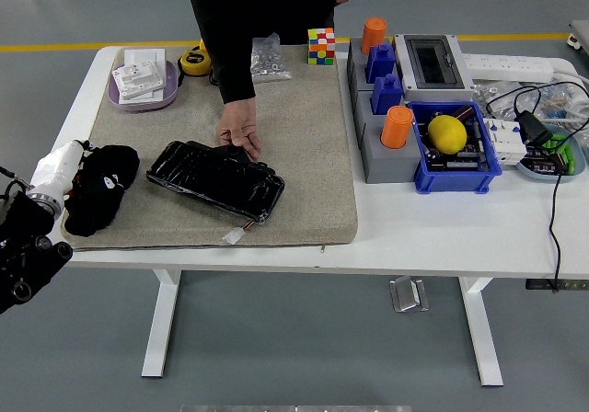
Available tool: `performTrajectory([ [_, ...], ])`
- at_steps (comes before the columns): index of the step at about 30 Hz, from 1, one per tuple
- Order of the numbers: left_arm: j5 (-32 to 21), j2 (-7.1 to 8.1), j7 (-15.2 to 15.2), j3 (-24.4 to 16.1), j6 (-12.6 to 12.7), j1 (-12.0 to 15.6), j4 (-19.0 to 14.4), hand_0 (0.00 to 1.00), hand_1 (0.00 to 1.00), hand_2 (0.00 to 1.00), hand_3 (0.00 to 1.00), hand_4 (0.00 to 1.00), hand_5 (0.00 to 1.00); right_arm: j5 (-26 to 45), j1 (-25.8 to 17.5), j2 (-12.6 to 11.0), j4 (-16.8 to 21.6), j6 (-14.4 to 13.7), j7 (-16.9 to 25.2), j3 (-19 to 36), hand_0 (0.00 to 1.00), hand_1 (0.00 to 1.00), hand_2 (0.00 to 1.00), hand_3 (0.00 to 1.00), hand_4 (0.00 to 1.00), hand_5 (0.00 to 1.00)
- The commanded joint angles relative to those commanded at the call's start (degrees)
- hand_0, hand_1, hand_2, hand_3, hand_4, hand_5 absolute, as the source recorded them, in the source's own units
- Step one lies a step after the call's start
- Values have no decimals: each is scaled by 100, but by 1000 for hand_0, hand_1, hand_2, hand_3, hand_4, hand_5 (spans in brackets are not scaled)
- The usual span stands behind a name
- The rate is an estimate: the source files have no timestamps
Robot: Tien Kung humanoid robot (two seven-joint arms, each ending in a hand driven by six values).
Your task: Pick the rag up,wipe the panel,place it on the desk
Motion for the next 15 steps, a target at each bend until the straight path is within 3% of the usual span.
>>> performTrajectory([
  [8, -346, 49, -33, -98, 14, 12, -183, 376, 742, 832, 784, 883, 367, -11, -5, 13, -9, 6, 0, 15, 720, 619, 666, 582, 974, 546],
  [15, -258, 87, 32, -334, -1, 15, -491, 391, 744, 836, 786, 890, 382, -12, 3, 14, -23, 13, -2, 31, 718, 619, 666, 582, 974, 544],
])
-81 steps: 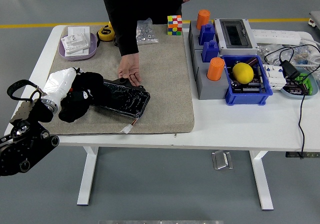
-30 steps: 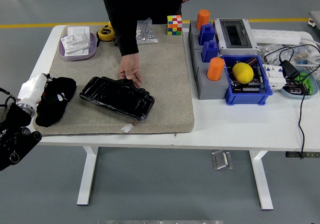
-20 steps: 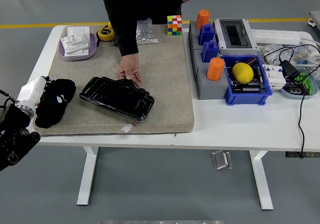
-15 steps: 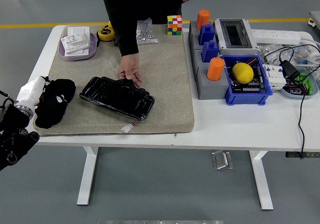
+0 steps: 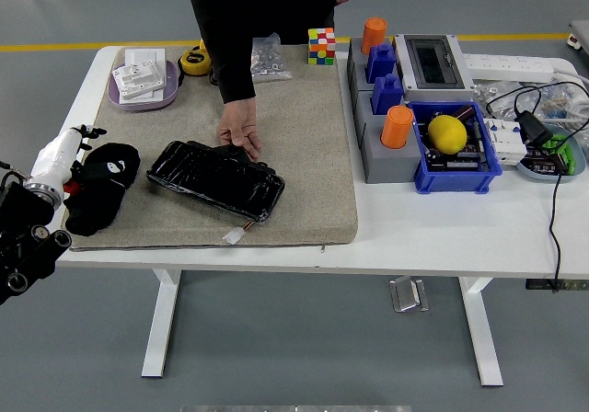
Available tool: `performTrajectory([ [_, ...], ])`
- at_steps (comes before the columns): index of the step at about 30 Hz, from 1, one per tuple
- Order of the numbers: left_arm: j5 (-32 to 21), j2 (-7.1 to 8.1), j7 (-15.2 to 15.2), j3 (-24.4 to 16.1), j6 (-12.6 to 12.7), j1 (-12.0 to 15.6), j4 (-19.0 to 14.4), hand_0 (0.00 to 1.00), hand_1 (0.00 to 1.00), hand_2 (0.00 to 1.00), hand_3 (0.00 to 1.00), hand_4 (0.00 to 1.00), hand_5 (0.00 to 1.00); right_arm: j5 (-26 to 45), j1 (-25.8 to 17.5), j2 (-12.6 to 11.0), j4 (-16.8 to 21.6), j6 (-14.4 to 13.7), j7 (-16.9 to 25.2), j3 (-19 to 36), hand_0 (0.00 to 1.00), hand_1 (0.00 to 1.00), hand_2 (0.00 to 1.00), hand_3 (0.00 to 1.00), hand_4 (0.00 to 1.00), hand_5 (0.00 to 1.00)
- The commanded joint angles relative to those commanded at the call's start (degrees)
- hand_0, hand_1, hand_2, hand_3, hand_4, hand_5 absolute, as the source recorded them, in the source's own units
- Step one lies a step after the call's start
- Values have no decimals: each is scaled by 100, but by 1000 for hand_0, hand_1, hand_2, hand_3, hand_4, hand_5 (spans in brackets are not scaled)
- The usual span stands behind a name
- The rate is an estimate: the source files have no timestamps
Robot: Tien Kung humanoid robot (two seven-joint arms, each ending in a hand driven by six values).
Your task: Pick the rag up,wipe the panel,place it on the desk
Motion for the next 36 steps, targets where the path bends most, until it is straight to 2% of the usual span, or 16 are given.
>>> performTrajectory([
  [1, 35, 15, 14, -35, -2, 1, -69, 395, 746, 839, 792, 898, 410, -2, 1, 2, -1, -1, 1, 7, 718, 619, 666, 581, 974, 546],
  [5, 51, 56, 69, -201, -40, 46, -337, 395, 746, 839, 792, 898, 410, -7, 3, 9, -8, -2, 6, 29, 718, 619, 666, 581, 974, 546],
  [11, 122, 169, 100, -537, -67, 169, -1015, 397, 744, 842, 797, 904, 424, -12, -8, 23, -21, -3, 12, 62, 718, 619, 666, 581, 973, 544],
  [16, -96, 187, -78, -815, 32, 298, -1457, 400, 740, 834, 795, 900, 433, -26, -12, 30, -26, -12, 15, 87, 718, 618, 666, 581, 972, 544],
  [18, -387, 179, -246, -915, 99, 362, -1600, 400, 740, 834, 795, 900, 433, -29, -17, 34, -26, -13, 16, 91, 718, 618, 666, 581, 972, 544],
  [19, -531, 174, -319, -952, 116, 388, -1652, 412, 708, 785, 772, 894, 447, -32, -20, 36, -26, -14, 16, 96, 718, 618, 666, 581, 971, 543],
  [22, -1190, 147, -687, -1081, 192, 502, -1836, 412, 708, 785, 772, 894, 447, -37, -36, 40, -24, -14, 17, 108, 718, 618, 666, 581, 971, 543],
  [24, -1610, 124, -927, -1169, 186, 582, -1964, 412, 708, 785, 772, 894, 447, -33, -44, 45, -31, -14, 17, 111, 718, 618, 666, 581, 971, 543],
  [25, -1870, 111, -1057, -1220, 179, 624, -2026, 418, 683, 740, 734, 876, 463, -35, -47, 47, -33, -13, 17, 114, 719, 618, 666, 580, 971, 542],
  [26, -2117, 102, -1158, -1255, 157, 656, -2069, 418, 683, 740, 734, 876, 463, -36, -50, 50, -35, -14, 18, 120, 719, 618, 666, 580, 971, 542],
  [28, -2564, 83, -1441, -1334, 36, 760, -2194, 418, 683, 740, 734, 876, 463, -35, -59, 56, -36, -16, 18, 128, 719, 618, 666, 580, 971, 542],
  [30, -3048, 69, -1588, -1389, -142, 837, -2281, 418, 683, 740, 734, 876, 463, -38, -67, 60, -37, -19, 19, 141, 719, 618, 666, 580, 971, 542],
  [31, -3294, 54, -1629, -1431, -196, 879, -2321, 419, 662, 718, 703, 882, 478, -35, -70, 62, -39, -20, 20, 139, 718, 618, 666, 580, 971, 541],
  [36, -4406, -58, -1638, -1671, -422, 1116, -2546, 419, 662, 718, 703, 882, 478, -48, -90, 81, -32, -23, 23, 165, 718, 618, 666, 580, 971, 541],
])
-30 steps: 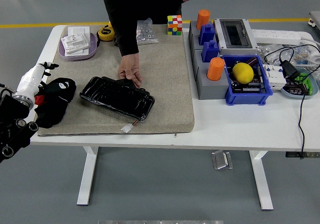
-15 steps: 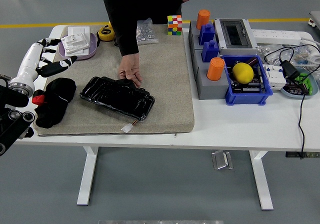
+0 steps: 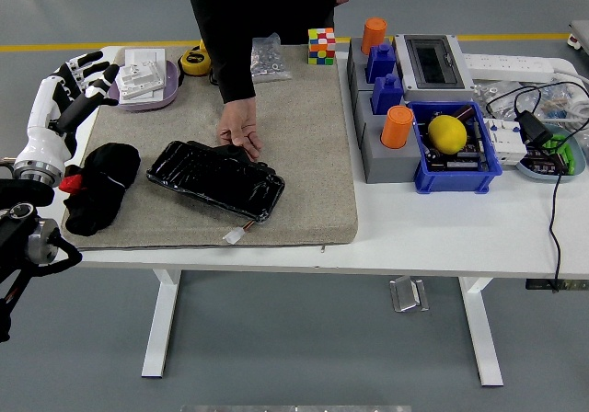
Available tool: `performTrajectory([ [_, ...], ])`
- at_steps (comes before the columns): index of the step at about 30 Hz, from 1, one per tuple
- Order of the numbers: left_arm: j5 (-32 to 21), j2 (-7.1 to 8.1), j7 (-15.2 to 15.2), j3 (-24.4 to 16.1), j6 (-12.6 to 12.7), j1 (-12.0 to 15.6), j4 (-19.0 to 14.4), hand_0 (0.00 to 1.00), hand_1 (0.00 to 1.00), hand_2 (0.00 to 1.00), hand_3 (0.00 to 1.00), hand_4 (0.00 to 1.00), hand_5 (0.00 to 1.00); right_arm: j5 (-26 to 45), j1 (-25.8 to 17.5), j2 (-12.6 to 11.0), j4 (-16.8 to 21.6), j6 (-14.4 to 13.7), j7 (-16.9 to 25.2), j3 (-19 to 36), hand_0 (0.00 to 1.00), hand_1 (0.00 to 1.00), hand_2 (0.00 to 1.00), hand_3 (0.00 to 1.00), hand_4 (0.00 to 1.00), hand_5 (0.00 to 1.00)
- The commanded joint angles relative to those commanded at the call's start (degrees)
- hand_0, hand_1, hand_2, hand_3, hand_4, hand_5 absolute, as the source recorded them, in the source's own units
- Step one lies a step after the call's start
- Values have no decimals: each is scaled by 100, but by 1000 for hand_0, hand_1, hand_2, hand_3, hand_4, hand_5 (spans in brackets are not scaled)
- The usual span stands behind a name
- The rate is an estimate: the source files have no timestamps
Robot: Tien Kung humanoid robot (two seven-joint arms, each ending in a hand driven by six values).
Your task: Pick the rag up,wipe the panel,place it on the desk
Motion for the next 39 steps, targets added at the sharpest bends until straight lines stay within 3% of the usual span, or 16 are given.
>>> performTrajectory([
  [5, -258, -116, -80, -150, -52, 168, -86, 422, 662, 751, 687, 890, 483, -9, -19, 15, 6, -6, 2, 23, 718, 619, 666, 580, 970, 541],
  [12, -279, -115, -77, -174, -72, 195, -128, 425, 663, 753, 662, 878, 474, -20, -14, 31, 9, -16, 6, 25, 719, 619, 666, 581, 970, 541],
  [39, -281, 68, -72, -88, -74, 178, -76, 431, 659, 762, 637, 853, 461, 31, 31, 6, 18, -45, 1, -192, 720, 619, 667, 580, 970, 539],
])
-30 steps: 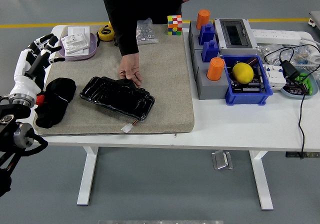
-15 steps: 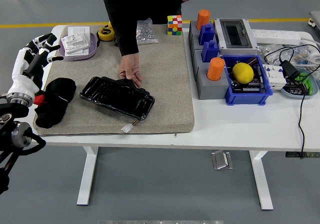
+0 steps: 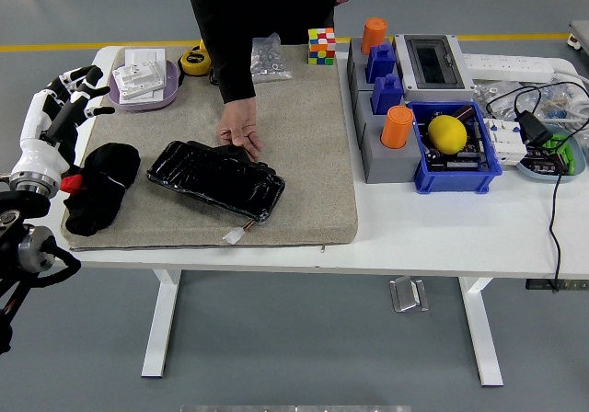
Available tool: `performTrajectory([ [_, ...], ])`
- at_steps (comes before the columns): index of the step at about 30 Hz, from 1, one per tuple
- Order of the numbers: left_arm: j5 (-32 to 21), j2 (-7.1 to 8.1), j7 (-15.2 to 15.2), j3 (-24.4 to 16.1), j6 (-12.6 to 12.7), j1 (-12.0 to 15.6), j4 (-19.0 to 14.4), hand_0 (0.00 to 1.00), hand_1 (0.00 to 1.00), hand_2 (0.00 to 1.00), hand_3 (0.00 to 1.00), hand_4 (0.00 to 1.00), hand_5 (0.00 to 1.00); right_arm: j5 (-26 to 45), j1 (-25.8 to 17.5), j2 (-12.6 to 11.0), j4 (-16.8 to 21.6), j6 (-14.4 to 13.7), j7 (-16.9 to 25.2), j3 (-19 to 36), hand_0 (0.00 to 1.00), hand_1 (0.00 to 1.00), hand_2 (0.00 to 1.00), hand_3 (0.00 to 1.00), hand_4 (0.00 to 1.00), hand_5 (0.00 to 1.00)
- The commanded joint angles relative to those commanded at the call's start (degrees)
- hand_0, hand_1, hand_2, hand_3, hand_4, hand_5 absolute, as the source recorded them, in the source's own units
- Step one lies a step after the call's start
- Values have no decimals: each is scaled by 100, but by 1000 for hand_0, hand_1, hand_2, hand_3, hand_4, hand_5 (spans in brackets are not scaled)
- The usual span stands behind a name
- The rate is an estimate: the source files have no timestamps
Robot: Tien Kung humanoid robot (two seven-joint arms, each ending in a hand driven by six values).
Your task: Pick the rag up,wipe the panel,place it on the desk
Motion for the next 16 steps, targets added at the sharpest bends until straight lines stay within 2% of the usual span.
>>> performTrajectory([
  [16, -12, 39, 10, 16, 18, -30, 4, 430, 660, 762, 632, 850, 448, 7, -1, -7, -1, 4, 0, -10, 720, 619, 667, 581, 970, 539],
])
